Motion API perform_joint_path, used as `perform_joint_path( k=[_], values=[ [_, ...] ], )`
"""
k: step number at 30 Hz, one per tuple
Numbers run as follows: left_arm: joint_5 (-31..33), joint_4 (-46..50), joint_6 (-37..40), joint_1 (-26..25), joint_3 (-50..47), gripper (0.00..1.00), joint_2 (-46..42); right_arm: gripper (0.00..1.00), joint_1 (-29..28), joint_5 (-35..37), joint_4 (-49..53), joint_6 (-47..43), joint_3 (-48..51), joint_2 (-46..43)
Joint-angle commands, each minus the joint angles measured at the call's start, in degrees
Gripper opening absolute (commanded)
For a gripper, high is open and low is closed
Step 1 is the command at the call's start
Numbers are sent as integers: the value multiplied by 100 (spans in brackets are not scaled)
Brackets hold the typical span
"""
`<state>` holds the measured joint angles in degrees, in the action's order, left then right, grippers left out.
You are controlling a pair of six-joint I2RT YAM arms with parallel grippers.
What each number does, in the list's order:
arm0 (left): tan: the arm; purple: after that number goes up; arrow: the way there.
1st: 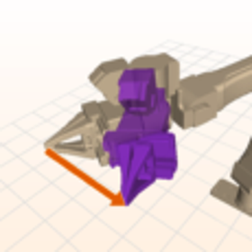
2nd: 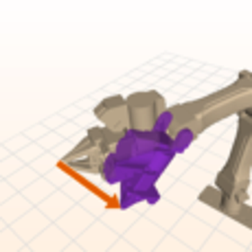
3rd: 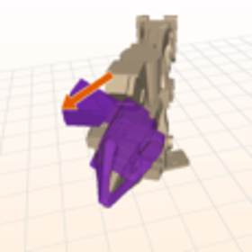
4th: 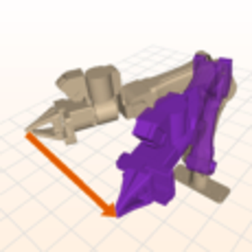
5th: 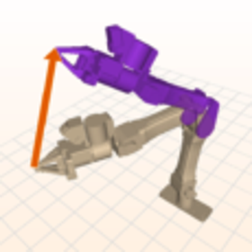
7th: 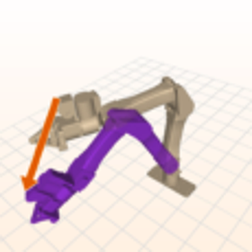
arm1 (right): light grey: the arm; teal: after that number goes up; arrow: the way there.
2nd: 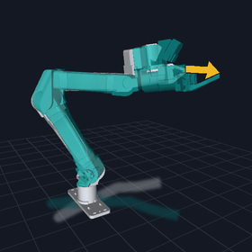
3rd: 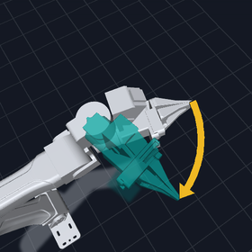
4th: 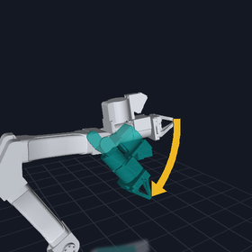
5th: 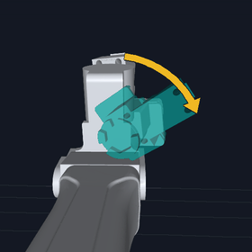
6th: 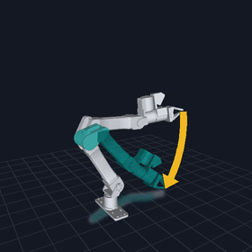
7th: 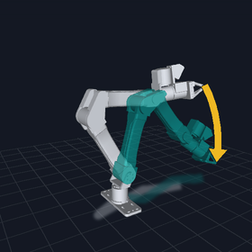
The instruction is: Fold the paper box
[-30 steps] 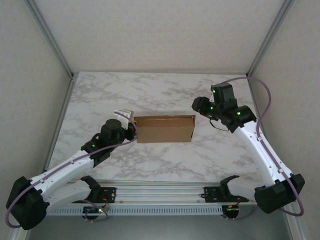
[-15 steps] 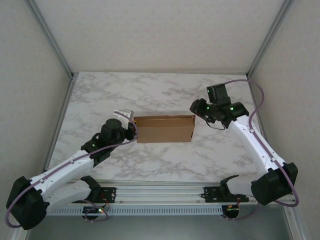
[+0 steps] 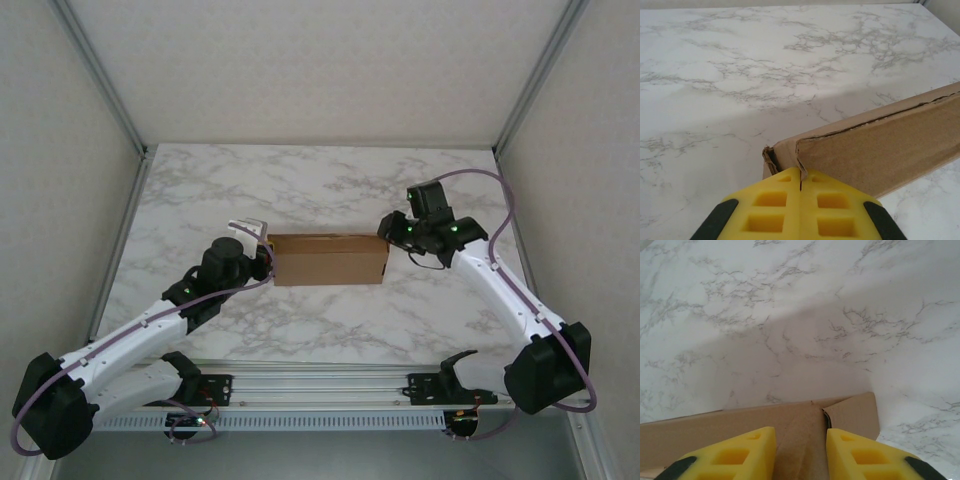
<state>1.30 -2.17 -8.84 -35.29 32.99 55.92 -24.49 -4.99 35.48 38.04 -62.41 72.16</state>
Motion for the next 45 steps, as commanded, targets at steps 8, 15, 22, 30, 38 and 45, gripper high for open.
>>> perform_joint_path(
  k=[8,15,22,30,38,45],
  values=[
    [-145,1056,-176,-92,206,7,-88,28,-179,240,-59,-145,414,-126],
    [-349,1000,-260,-92,307,35,-549,28,-240,499,-76,-49,432,-159],
    [-705,1030,-175,-75,487,29,-979,28,-328,586,-112,-15,432,-113],
    [-151,791,-1280,158,1060,31,-622,28,-370,631,-86,-41,415,-96],
    [-292,841,-1924,505,1651,27,718,28,-406,694,-9,-74,370,-97],
    [-272,622,-2109,506,1158,22,706,28,-404,719,-15,-96,421,-103]
  ],
)
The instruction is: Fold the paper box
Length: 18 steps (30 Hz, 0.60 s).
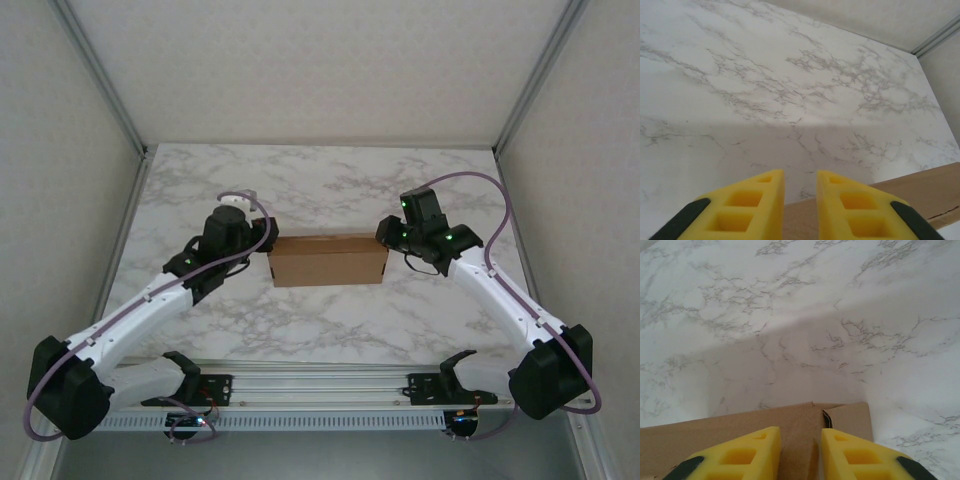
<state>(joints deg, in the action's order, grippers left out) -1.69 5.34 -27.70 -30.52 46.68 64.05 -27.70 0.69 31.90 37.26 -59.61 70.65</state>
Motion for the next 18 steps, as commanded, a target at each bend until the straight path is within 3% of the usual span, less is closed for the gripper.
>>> perform_joint_path(
  k=[1,18],
  values=[
    [29,-163,-271,30,-325,21,-173,28,-90,151,330,-16,152,49],
    [35,-442,-552,29,-1261,18,-668,27,-187,281,108,32,442,27]
  ],
)
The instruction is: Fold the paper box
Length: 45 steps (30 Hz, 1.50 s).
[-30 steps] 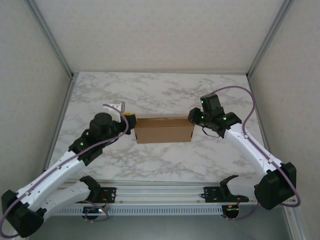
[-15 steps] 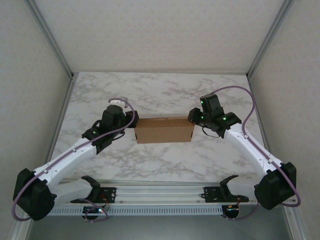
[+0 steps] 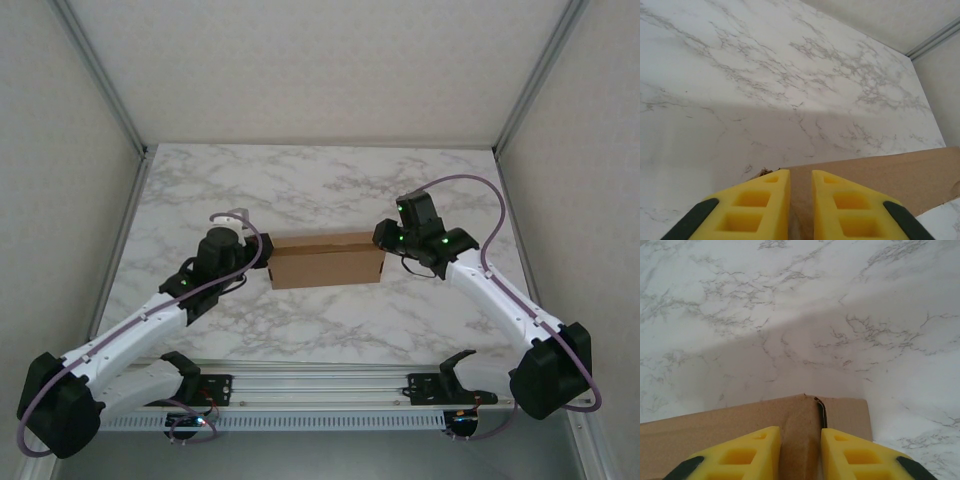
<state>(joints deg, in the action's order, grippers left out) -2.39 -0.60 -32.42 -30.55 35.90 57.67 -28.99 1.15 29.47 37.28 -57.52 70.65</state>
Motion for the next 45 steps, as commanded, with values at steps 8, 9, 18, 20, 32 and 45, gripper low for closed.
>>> perform_joint_path(
  k=[8,9,18,20,32,45],
  values=[
    [248,175,-61,33,-247,18,-76,30,-57,216,367,-130,228,14],
    [244,174,-62,31,-263,18,-77,31,-61,177,368,-166,215,-5],
    [167,87,-306,32,-491,17,-115,32,-58,51,316,-233,407,-134],
    [169,97,-341,31,-529,17,-114,31,-57,78,304,-210,496,-137],
    [100,103,-667,23,-821,16,-41,27,-62,-13,137,116,1060,-14],
    [251,388,-598,10,-861,13,-67,38,-56,-244,240,-174,961,-385]
  ],
)
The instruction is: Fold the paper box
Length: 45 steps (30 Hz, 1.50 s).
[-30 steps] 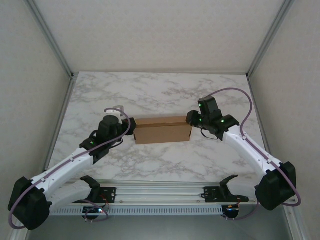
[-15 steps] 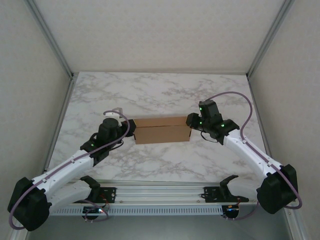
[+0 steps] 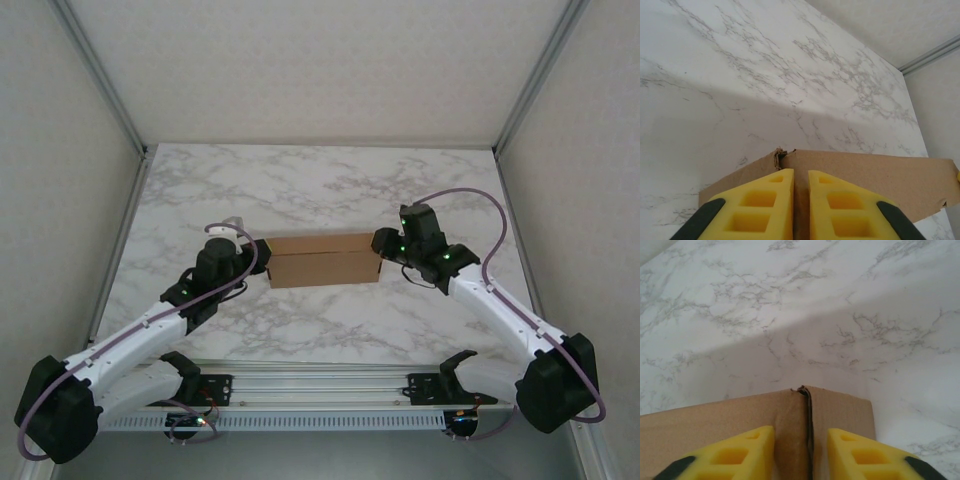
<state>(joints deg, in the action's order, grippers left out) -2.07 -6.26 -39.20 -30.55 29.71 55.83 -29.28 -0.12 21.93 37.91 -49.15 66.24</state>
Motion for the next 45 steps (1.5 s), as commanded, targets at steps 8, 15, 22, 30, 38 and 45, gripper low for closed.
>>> perform_joint_path(
  k=[8,15,22,30,38,45],
  values=[
    [886,1116,416,-314,-159,18,432,63,-9,-283,936,-648,-130,-148],
    [1492,1172,376,-594,-235,17,437,59,152,-606,807,-662,-7,-517],
    [1631,1127,290,-733,-307,17,486,50,268,-856,658,-566,210,-796],
    [1659,1180,325,-738,-246,17,457,34,473,-630,883,-438,355,-433],
    [1589,1088,317,-760,-363,17,494,21,514,-752,987,-59,678,-265],
    [1546,938,148,-777,-572,17,579,15,512,-869,1032,99,790,-176]
  ],
)
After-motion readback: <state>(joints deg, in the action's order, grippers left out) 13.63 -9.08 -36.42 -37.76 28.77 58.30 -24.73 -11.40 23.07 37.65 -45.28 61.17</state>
